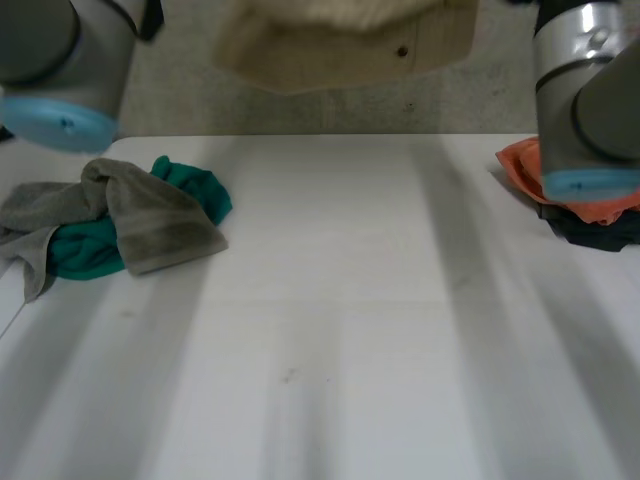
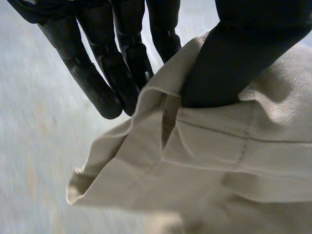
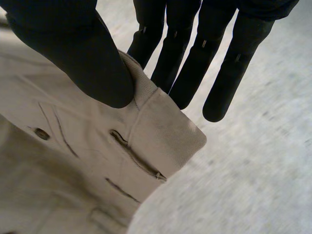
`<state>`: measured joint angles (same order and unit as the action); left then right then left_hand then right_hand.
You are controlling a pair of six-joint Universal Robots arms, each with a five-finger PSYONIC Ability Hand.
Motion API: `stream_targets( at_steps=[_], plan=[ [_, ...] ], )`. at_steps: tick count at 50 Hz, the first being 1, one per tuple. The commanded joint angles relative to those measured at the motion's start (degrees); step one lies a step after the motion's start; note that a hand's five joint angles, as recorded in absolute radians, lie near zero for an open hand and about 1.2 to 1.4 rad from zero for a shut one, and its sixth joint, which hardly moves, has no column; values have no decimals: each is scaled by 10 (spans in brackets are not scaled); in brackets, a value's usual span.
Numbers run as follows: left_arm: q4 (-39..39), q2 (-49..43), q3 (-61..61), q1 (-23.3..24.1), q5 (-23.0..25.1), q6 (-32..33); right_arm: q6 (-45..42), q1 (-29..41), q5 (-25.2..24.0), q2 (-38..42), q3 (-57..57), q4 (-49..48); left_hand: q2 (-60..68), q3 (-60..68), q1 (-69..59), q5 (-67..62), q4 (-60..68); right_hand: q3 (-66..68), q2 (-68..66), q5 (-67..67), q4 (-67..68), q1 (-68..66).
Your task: Fold the laundry.
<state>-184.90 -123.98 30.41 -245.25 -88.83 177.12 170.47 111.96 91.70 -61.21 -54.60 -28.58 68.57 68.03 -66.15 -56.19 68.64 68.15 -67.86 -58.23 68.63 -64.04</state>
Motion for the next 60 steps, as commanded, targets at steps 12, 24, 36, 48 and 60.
stream_targets(
  at_steps=[12, 24, 36, 48, 60],
  plan=[
    [-31, -93, 370, 8, 17, 140, -101, -31, -99, 156, -193, 73, 114, 120, -139, -138, 114, 118, -121, -118, 114, -160],
    [212, 29, 444, 17, 6, 215, -210, -39, -98, 2, -293, 279, 114, 120, -139, -138, 114, 118, -121, -118, 114, -160],
    [358, 135, 570, 18, 45, 357, -350, -50, -101, -126, -322, 583, 114, 120, -139, -138, 114, 118, -121, -118, 114, -160],
    [303, 138, 518, 21, 45, 373, -351, -42, -115, -134, -392, 517, -577, -571, 553, 553, -578, 118, -121, -118, 114, -160],
    [161, -4, 353, 28, 56, 373, -312, -35, -114, -136, -426, 464, -370, -365, 346, 347, -371, 118, -121, -118, 114, -160]
  ],
)
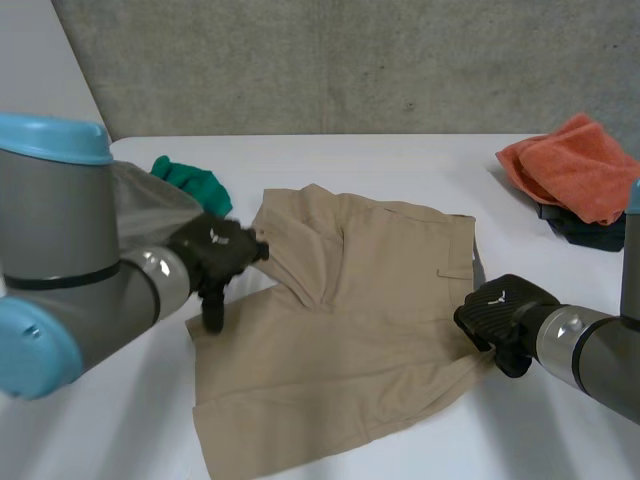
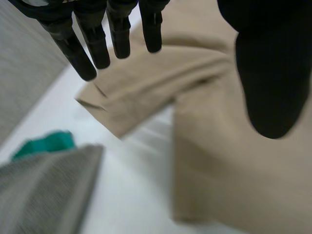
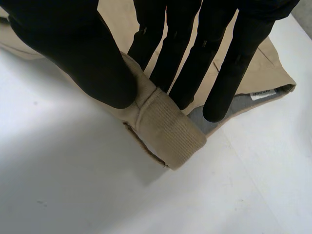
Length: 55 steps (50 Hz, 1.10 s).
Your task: Fold the laundry.
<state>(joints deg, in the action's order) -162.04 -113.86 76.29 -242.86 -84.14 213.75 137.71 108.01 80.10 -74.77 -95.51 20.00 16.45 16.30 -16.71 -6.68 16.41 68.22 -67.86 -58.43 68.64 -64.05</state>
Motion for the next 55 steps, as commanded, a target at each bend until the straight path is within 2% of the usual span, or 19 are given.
stream_targets(
  at_steps=[1, 8, 18, 22, 23, 26, 29, 30, 31, 35, 37, 40, 41, 42, 44, 49, 55],
  plan=[
    [-68, -120, -124, 4, 13, 7, 15, 5, 2, 0, -19, -23, 161, 163, -159, -159, 162, 118, -121, -116, 114, -160],
    [-43, -257, -276, 6, 7, 42, 15, 2, 2, -1, -35, -43, 223, 225, -221, -221, 224, 118, -121, -116, 114, -160],
    [-4, -363, -407, 17, -23, 98, 18, -12, 1, -3, -48, -51, 277, 279, -275, -275, 278, 118, -121, -116, 114, -160],
    [-5, -383, -423, 20, -46, 112, 18, -19, -1, -7, -53, -56, 482, 483, -479, -480, 482, 118, -121, -116, 114, -160],
    [-10, -387, -424, 21, -58, 119, 18, -21, -2, -9, -54, -59, 634, 635, -631, -632, 634, 118, -121, -116, 114, -160],
    [-19, -389, -423, 23, -78, 130, 18, -22, -2, -13, -56, -61, 636, 637, -633, -633, 636, 118, -121, -116, 114, -160],
    [-17, -378, -411, 25, -131, 143, 18, -21, -3, -19, -57, -62, 636, 637, -633, -633, 636, 118, -121, -116, 114, -160],
    [-14, -373, -406, 26, -150, 144, 18, -20, -3, -20, -57, -60, 636, 637, -633, -633, 636, 118, -121, -116, 114, -160],
    [-5, -363, -392, 26, -194, 146, 18, -18, -2, -22, -57, -58, 636, 637, -633, -633, 636, 118, -121, -116, 114, -160],
    [24, -344, -360, 30, -284, 148, 18, -6, -1, -29, -57, -51, 636, 637, -633, -633, 636, 118, -121, -116, 114, -160],
    [33, -335, -351, 34, -296, 146, 18, 1, -1, -31, -57, -47, 636, 637, -633, -633, 636, 118, -121, -116, 114, -160],
    [42, -315, -335, 42, -284, 135, 18, 15, 1, -33, -57, -43, 636, 637, -633, -633, 636, 118, -121, -116, 114, -160],
    [44, -309, -333, 45, -279, 131, 18, 18, 1, -33, -56, -43, 597, 599, -595, -595, 598, 118, -121, -116, 114, -160],
    [48, -297, -326, 49, -268, 118, 18, 22, 1, -34, -55, -43, 281, 282, -278, -278, 281, 118, -121, -116, 114, -160],
    [59, -270, -315, 52, -256, 94, 20, 26, 0, -34, -53, -44, -64, -63, 67, 67, -64, 118, -121, -116, 114, -160],
    [79, -206, -280, 50, -238, 38, 40, 39, -2, -30, -40, -46, -64, -63, 67, 67, -64, 118, -121, -116, 114, -160],
    [91, -89, -184, 42, -199, -47, 115, 59, -2, -13, -4, -62, -64, -63, 67, 67, -64, 118, -121, -116, 114, -160]
  ],
)
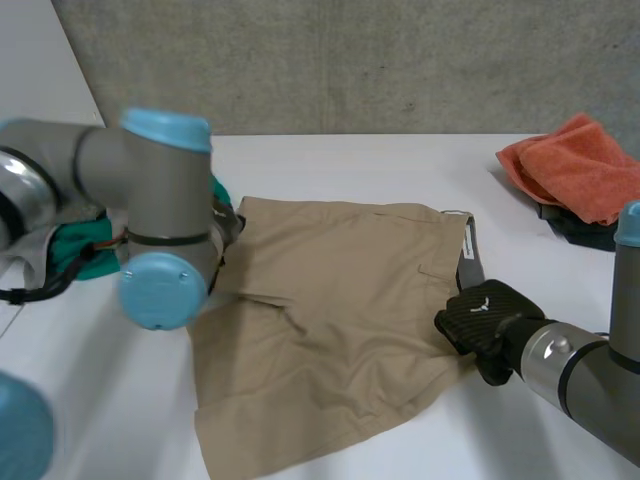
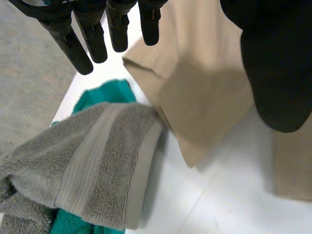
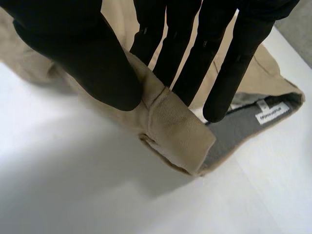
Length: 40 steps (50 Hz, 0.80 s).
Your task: Fold the laundry.
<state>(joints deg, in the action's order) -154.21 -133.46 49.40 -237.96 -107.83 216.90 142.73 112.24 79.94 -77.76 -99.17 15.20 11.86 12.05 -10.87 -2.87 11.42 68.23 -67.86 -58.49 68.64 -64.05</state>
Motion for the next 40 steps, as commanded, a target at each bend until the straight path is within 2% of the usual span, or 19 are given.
stream_targets(
  at_steps=[1, 6, 10, 17, 22, 27, 35, 40],
  plan=[
    [15, 143, 120, -8, 54, -99, 91, 19, -1, 26, 48, -18, -19, -20, 9, 29, -14, 118, -121, -115, 114, -160],
    [26, 260, 251, -1, 119, -161, 201, 18, 7, 67, 112, -21, 52, 50, -62, -42, 57, 118, -121, -115, 114, -160],
    [24, 318, 346, 15, 148, -183, 277, 7, 25, 97, 152, -18, 118, 116, -128, -108, 122, 118, -121, -115, 114, -160],
    [15, 356, 453, 48, 141, -188, 344, -4, 65, 134, 189, -8, 148, 146, -158, -138, 153, 118, -121, -115, 114, -160],
    [-31, 332, 481, 82, 123, -193, 358, -11, 79, 151, 197, -6, 143, 141, -153, -133, 148, 118, -121, -115, 114, -160],
    [-61, 274, 472, 87, 99, -201, 364, -16, 79, 154, 194, -8, 143, 141, -153, -133, 148, 118, -121, -115, 114, -160],
    [-86, 209, 442, 129, 104, -213, 369, -15, 86, 155, 190, -9, 160, 158, -170, -150, 164, 118, -121, -115, 114, -160],
    [-119, 173, 428, 157, 73, -205, 369, -19, 84, 153, 190, -9, 184, 182, -194, -174, 188, 118, -121, -115, 114, -160]
  ],
)
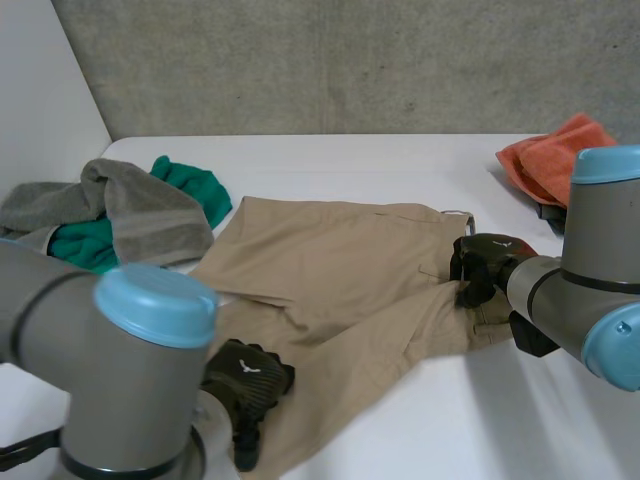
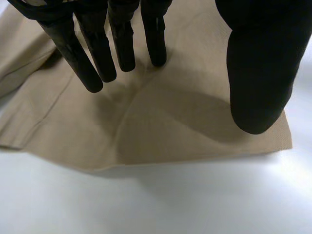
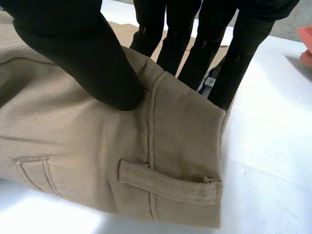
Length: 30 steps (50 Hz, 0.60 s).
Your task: Fold the laundry.
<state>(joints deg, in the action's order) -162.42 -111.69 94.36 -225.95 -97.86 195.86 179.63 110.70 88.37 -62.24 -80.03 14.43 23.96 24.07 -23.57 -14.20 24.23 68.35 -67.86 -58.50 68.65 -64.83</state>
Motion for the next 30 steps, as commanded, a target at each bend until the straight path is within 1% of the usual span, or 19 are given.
stream_targets(
  at_steps=[1, 3, 6, 7, 8, 9, 14, 17, 18, 21, 22, 25, 26, 29, 30],
  plan=[
    [-43, -49, -23, 40, -35, 11, 1, -4, 0, -3, -1, -1, 73, 72, -77, -70, 70, 116, -121, -115, 113, -152],
    [-50, -53, -22, 45, -44, 18, 2, -6, -1, -3, -1, -2, 105, 103, -108, -102, 102, 116, -121, -115, 113, -152],
    [-73, -57, -17, 50, -57, 37, 3, -8, -2, -3, -2, -1, 239, 238, -243, -236, 236, 116, -121, -115, 113, -152],
    [-86, -59, -14, 53, -61, 43, 3, -10, -2, -4, -3, -1, 404, 403, -408, -402, 402, 116, -121, -115, 113, -152],
    [-94, -60, -12, 53, -63, 45, 3, -10, -2, -5, -4, -1, 522, 521, -526, -520, 520, 116, -121, -115, 113, -152],
    [-102, -61, -12, 53, -64, 48, 3, -11, -2, -6, -5, -1, 560, 559, -564, -558, 557, 116, -121, -115, 113, -152],
    [-120, -42, -5, 45, -80, 48, -1, -15, -3, -21, -15, 2, 560, 559, -564, -558, 558, 116, -121, -115, 113, -152],
    [-115, 26, 9, 41, -78, 44, -23, -16, -8, -45, -24, 10, 560, 559, -564, -558, 558, 116, -121, -115, 113, -152],
    [-107, 62, 20, 40, -73, 47, -57, -19, -14, -59, -31, 23, 560, 559, -564, -558, 558, 116, -121, -115, 113, -152],
    [-83, 109, 37, 39, -56, 51, -128, -35, -27, -88, -54, 55, 560, 559, -564, -558, 558, 116, -121, -115, 113, -152],
    [-62, 130, 48, 39, -41, 57, -183, -46, -41, -110, -71, 75, 560, 559, -564, -558, 558, 116, -121, -115, 113, -152],
    [-30, 142, 61, 32, -18, 61, -277, -61, -72, -135, -103, 103, 560, 559, -564, -558, 558, 116, -121, -115, 113, -152],
    [-13, 143, 66, 22, -5, 65, -344, -70, -95, -149, -128, 124, 560, 559, -564, -558, 558, 116, -121, -115, 113, -152],
    [0, 141, 70, 4, 10, 67, -441, -85, -123, -166, -162, 167, 560, 559, -564, -558, 558, 116, -121, -115, 113, -152],
    [7, 139, 69, -7, 20, 72, -495, -96, -138, -176, -179, 199, 560, 559, -564, -558, 558, 116, -121, -115, 113, -152]
  ],
)
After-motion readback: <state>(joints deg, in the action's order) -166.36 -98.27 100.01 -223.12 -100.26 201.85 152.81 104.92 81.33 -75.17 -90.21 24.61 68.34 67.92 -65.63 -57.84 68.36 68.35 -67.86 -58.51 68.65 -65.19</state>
